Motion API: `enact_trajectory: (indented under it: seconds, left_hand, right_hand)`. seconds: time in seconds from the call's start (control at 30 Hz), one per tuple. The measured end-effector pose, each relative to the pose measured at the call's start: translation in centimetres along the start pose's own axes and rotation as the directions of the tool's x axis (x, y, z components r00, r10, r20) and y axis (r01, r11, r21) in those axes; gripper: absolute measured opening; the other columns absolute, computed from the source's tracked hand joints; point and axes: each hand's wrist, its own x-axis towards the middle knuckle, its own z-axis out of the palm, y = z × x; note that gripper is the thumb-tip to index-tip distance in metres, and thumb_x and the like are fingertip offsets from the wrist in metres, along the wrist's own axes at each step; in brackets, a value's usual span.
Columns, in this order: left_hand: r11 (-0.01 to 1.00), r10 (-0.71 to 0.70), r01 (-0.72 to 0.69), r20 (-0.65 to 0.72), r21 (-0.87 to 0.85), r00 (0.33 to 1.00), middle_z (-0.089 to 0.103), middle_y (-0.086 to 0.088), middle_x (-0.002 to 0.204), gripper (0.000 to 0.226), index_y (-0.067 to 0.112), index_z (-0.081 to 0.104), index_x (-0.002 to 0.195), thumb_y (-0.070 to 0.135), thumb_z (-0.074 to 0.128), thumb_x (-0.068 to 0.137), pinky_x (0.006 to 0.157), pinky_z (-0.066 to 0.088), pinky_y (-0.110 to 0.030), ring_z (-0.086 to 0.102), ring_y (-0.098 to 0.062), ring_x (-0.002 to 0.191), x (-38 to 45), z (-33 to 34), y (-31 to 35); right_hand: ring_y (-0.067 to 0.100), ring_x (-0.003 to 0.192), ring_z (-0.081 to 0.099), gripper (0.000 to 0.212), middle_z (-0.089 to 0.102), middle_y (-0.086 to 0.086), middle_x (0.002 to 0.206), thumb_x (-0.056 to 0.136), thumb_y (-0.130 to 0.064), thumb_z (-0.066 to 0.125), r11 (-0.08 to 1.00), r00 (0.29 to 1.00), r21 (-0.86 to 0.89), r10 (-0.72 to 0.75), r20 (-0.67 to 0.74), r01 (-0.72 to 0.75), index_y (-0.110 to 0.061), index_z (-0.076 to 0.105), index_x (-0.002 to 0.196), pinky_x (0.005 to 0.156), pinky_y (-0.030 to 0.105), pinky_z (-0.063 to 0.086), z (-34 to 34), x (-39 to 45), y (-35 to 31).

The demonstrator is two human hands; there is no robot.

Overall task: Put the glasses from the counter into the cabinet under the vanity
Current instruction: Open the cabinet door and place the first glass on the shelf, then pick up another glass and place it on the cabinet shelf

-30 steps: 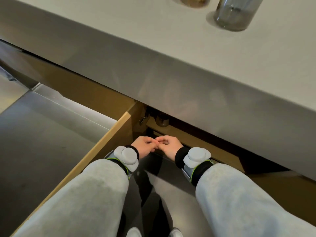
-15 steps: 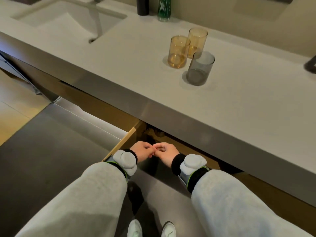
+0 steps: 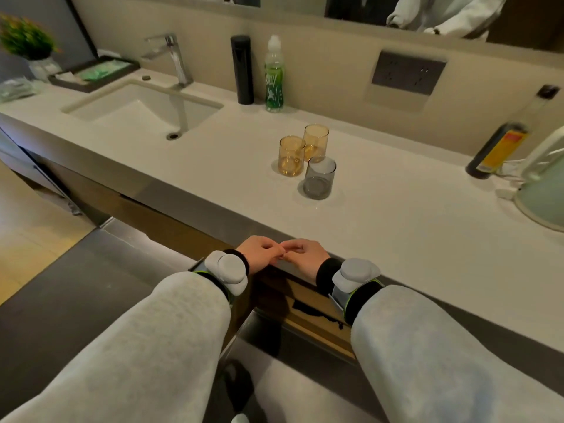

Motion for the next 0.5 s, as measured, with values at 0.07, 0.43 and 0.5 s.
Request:
enact_trajectory:
  seconds: [0.07,0.43,0.5]
  left_hand:
    - [0.999,0.031,-0.031,-0.020,0.016,0.999,0.069,-0.008,0.107,0.024,0.014,0.068,0.106,0.029,0.058,0.091,0.090,0.048,-0.032,0.064,-0.020,0.102,0.6,-0.5,1.8]
    - [0.983,0.155,-0.134,-0.179,0.123,0.971,0.049,-0.010,0.138,0.051,0.011,0.046,0.134,0.028,0.061,0.088,0.103,0.043,-0.040,0.050,-0.026,0.124,8.3,-5.0,8.2]
    - [0.981,0.171,-0.147,-0.205,0.128,0.964,0.046,-0.011,0.141,0.058,0.010,0.043,0.136,0.027,0.065,0.086,0.106,0.040,-0.043,0.047,-0.028,0.128,10.0,-6.3,9.2]
  right_hand:
    - [0.022,0.112,0.059,0.033,0.065,0.013,0.120,0.087,-0.011,0.060,1.000,0.998,0.007,-0.009,-0.055,0.009,-0.005,0.062,0.119,0.090,0.021,0.041,-1.7,0.6,-0.9]
    - [0.021,0.112,0.058,0.036,0.063,0.011,0.124,0.085,-0.004,0.059,0.999,0.974,0.028,-0.038,-0.222,0.045,-0.004,0.060,0.121,0.088,0.021,0.040,-8.0,5.8,-5.5]
    - [0.018,0.107,0.058,0.035,0.063,0.011,0.122,0.085,-0.004,0.058,0.998,0.965,0.037,-0.048,-0.257,0.060,-0.005,0.061,0.120,0.088,0.021,0.039,-8.7,7.4,-6.8]
